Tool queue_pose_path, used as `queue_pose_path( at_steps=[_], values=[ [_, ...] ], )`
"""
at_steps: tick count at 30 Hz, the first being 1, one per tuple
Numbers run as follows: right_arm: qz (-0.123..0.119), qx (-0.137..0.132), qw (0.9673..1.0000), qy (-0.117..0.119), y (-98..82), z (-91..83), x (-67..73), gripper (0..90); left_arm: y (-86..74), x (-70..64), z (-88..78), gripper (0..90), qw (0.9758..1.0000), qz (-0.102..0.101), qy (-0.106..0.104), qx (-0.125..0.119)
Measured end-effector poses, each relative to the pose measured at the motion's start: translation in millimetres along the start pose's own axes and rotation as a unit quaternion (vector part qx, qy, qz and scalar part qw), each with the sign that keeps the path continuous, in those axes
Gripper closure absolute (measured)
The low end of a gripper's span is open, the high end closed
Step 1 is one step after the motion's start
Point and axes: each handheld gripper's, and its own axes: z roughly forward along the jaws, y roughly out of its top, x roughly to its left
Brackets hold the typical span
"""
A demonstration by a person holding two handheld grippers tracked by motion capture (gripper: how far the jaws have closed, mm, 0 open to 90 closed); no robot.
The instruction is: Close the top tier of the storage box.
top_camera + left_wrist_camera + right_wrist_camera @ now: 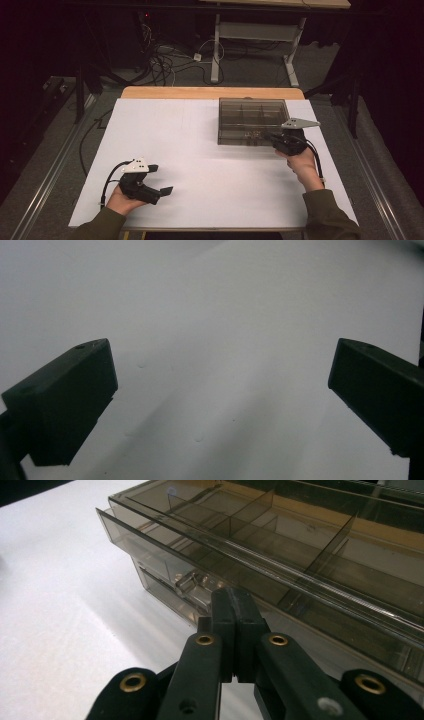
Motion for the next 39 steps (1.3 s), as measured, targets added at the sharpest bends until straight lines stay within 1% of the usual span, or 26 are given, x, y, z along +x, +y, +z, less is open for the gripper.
queue_pose_path(
  at_steps=[3, 6, 15, 20, 27, 31, 37, 39],
  values=[
    [-0.001, 0.008, 0.9999, -0.009, -0.3, 2.4, -1.3, 90.0, 0.1, -0.2, -0.2, 0.0, 1.0, 0.0, -0.001, -0.001],
    [0.002, 0.008, 0.9999, -0.011, -0.5, 4.7, -3.3, 90.0, 0.1, -0.1, 0.0, 0.0, 1.0, 0.001, -0.001, -0.001],
    [0.007, 0.006, 0.9998, -0.016, 1.3, 9.6, -6.6, 90.0, 0.5, 0.2, 0.8, 0.0, 1.0, 0.001, -0.003, 0.0],
    [0.008, 0.003, 0.9999, -0.014, 0.7, 12.0, -6.4, 90.0, 0.9, 0.2, 1.3, 0.0, 1.0, 0.002, -0.002, -0.001],
    [0.01, -0.003, 0.9998, -0.015, 0.0, 7.0, -8.2, 90.0, 1.0, 0.6, 2.3, 0.0, 1.0, 0.003, -0.004, 0.001],
    [0.013, -0.005, 0.9998, -0.011, -1.9, 2.1, -8.1, 89.8, 0.9, 0.4, 2.5, 0.0, 1.0, 0.004, -0.004, 0.002],
    [0.01, -0.01, 0.9999, -0.003, -4.1, -6.7, -3.9, 79.7, 1.1, 0.2, 2.2, 0.0, 1.0, 0.005, -0.003, 0.001],
    [0.009, -0.007, 0.9999, 0.0, -5.2, -9.0, -2.8, 76.1, 1.1, 0.2, 2.3, 0.0, 1.0, 0.006, -0.003, 0.002]
  ],
)
